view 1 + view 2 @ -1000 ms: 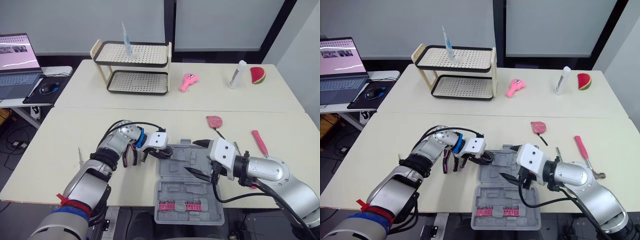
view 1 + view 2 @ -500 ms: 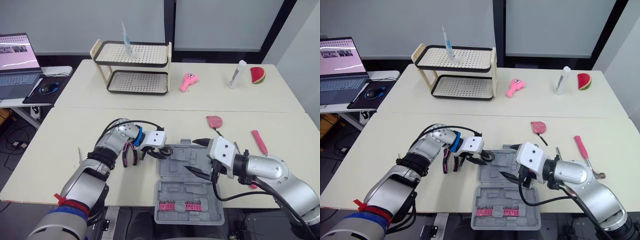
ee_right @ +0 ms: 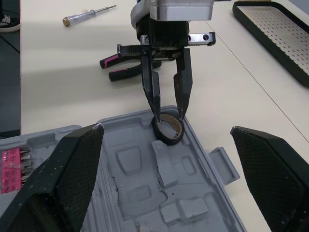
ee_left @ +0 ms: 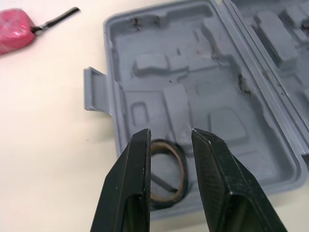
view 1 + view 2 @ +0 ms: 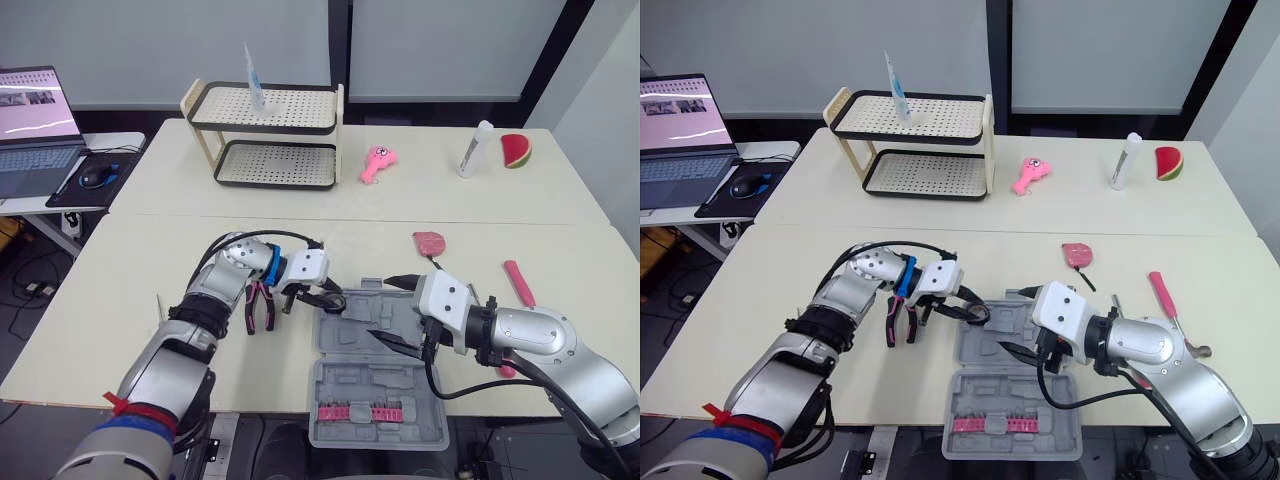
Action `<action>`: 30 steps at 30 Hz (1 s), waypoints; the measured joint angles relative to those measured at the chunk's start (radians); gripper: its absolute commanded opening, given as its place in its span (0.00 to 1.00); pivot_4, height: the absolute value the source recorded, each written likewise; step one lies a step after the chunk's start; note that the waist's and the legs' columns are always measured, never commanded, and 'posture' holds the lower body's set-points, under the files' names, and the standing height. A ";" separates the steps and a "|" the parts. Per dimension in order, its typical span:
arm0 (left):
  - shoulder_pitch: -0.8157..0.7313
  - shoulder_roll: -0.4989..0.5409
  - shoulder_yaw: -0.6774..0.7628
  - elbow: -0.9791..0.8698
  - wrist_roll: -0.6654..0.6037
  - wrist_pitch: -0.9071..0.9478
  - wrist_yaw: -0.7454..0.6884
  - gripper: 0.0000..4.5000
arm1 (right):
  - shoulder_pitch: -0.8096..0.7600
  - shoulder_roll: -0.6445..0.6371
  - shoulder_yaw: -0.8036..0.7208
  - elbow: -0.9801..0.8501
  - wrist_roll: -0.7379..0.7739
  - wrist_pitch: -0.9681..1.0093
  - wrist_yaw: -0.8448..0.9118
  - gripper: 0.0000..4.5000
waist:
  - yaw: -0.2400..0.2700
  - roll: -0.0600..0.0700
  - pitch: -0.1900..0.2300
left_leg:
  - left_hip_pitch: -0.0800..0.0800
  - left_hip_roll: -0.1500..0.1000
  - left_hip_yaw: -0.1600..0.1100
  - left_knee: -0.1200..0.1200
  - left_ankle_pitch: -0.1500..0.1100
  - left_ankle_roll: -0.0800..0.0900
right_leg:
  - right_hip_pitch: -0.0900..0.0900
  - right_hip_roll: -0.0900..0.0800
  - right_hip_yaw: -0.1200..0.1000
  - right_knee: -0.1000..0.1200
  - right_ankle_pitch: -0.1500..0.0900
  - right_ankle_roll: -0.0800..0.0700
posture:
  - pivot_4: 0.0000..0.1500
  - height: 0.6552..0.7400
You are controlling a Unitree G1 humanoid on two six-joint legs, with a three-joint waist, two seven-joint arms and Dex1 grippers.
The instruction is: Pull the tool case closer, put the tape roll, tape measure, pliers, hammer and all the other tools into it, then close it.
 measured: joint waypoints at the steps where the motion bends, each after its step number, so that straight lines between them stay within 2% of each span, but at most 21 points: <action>1: 0.013 -0.007 0.007 0.003 -0.010 -0.003 0.011 0.30 | 0.000 0.000 0.000 0.000 0.000 0.000 0.000 1.00 | 0.000 0.000 0.000 | 0.000 0.000 0.000 0.000 0.000 0.000 | 0.000 0.000 0.000 0.000 0.000 0.000 | 1.00 1.00; 9: 0.115 -0.027 0.036 0.011 -0.042 -0.002 0.080 0.30 | 0.010 -0.004 -0.001 0.000 0.000 0.000 0.000 1.00 | 0.001 0.000 0.000 | 0.000 0.000 0.000 0.000 0.000 0.000 | 0.000 0.000 0.000 0.000 0.000 0.000 | 1.00 1.00; 21: 0.123 -0.053 0.067 0.054 -0.050 -0.008 0.184 0.30 | 0.018 -0.006 -0.001 0.000 0.000 0.000 0.001 1.00 | 0.001 0.000 0.000 | 0.000 0.000 0.000 0.000 0.000 0.000 | 0.000 0.000 0.000 0.000 0.000 0.000 | 1.00 1.00; 30: 0.114 -0.070 0.044 0.160 0.027 -0.131 0.249 0.30 | 0.010 -0.017 -0.002 0.000 0.002 0.005 0.002 1.00 | 0.001 0.000 0.000 | 0.000 0.000 0.000 0.000 0.000 0.000 | 0.000 0.000 -0.001 0.000 0.000 0.000 | 1.00 1.00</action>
